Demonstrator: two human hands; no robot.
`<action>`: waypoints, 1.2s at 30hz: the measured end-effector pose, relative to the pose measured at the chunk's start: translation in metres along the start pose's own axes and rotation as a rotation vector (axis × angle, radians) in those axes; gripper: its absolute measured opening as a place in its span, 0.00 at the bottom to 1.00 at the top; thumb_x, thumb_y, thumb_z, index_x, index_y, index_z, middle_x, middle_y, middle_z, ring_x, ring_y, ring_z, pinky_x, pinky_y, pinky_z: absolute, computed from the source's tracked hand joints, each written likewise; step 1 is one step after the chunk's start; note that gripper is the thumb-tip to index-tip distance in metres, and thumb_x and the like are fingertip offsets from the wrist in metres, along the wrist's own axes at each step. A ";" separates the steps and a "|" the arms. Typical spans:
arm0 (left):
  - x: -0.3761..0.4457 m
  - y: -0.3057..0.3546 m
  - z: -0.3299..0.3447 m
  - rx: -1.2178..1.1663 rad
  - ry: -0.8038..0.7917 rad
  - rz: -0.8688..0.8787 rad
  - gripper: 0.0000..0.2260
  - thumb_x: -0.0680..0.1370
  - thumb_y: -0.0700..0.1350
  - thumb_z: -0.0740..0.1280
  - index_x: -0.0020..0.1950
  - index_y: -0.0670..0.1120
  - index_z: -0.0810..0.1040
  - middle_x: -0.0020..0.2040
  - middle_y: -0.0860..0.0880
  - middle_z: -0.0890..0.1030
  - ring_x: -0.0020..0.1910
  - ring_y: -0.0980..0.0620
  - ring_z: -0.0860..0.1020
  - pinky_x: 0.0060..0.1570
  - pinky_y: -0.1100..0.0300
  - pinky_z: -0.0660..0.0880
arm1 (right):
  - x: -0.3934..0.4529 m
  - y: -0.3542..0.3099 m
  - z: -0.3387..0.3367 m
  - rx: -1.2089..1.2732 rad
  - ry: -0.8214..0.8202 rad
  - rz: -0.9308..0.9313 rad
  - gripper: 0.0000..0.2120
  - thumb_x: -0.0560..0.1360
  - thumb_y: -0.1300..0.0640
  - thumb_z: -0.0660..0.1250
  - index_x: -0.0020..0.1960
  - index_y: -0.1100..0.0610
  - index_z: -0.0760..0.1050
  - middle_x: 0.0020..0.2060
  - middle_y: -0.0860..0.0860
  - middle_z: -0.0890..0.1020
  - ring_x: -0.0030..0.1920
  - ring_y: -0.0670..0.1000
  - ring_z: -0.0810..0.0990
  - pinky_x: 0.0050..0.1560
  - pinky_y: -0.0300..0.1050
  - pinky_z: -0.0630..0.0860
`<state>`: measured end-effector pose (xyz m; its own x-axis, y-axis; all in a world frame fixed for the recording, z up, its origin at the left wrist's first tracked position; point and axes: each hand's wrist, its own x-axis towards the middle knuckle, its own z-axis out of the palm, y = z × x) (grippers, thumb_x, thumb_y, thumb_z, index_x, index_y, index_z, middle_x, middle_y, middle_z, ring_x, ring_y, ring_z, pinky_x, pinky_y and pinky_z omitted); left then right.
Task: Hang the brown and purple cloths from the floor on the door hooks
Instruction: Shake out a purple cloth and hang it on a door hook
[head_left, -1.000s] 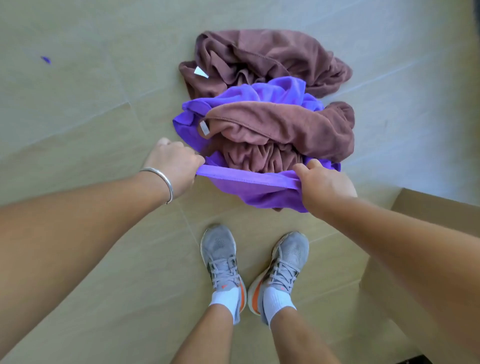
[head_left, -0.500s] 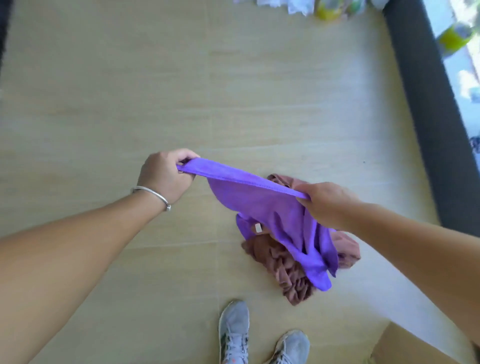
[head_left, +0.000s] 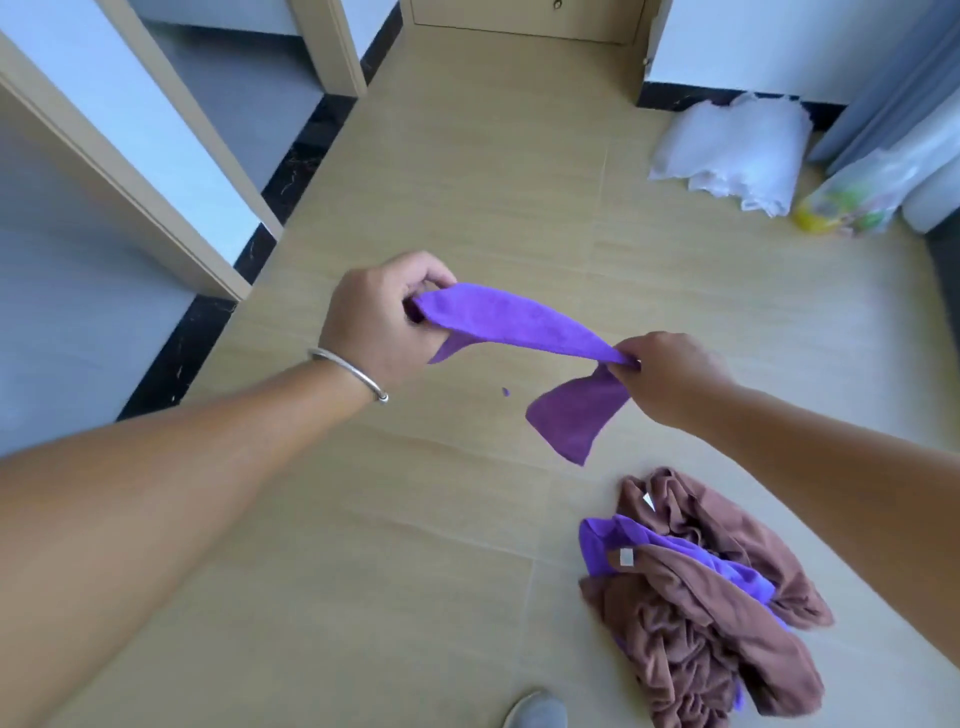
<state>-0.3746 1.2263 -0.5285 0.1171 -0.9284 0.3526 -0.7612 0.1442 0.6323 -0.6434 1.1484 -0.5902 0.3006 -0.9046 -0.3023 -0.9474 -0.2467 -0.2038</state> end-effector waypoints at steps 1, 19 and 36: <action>-0.015 0.006 -0.001 0.030 -0.014 0.060 0.05 0.68 0.45 0.71 0.41 0.46 0.80 0.28 0.54 0.76 0.28 0.53 0.72 0.31 0.60 0.73 | -0.001 -0.004 0.008 -0.009 0.007 -0.003 0.10 0.79 0.51 0.56 0.45 0.47 0.76 0.44 0.50 0.78 0.46 0.55 0.76 0.37 0.44 0.65; -0.373 -0.016 0.064 0.643 -1.224 -0.369 0.12 0.77 0.46 0.61 0.60 0.51 0.71 0.60 0.48 0.75 0.61 0.45 0.74 0.56 0.51 0.70 | -0.223 -0.005 0.201 -0.302 -0.514 -0.127 0.17 0.76 0.56 0.58 0.64 0.50 0.67 0.60 0.50 0.73 0.62 0.53 0.71 0.59 0.49 0.68; -0.411 -0.207 0.187 0.672 -1.077 -0.222 0.15 0.74 0.45 0.63 0.60 0.47 0.71 0.58 0.48 0.76 0.60 0.47 0.73 0.56 0.56 0.69 | -0.172 -0.024 0.399 -0.332 -0.402 -0.036 0.32 0.71 0.55 0.66 0.72 0.54 0.57 0.66 0.51 0.66 0.68 0.52 0.65 0.63 0.48 0.67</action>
<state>-0.3845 1.5143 -0.9328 -0.0497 -0.7625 -0.6451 -0.9987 0.0438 0.0253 -0.6282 1.4490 -0.9047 0.2905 -0.7043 -0.6477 -0.8996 -0.4317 0.0659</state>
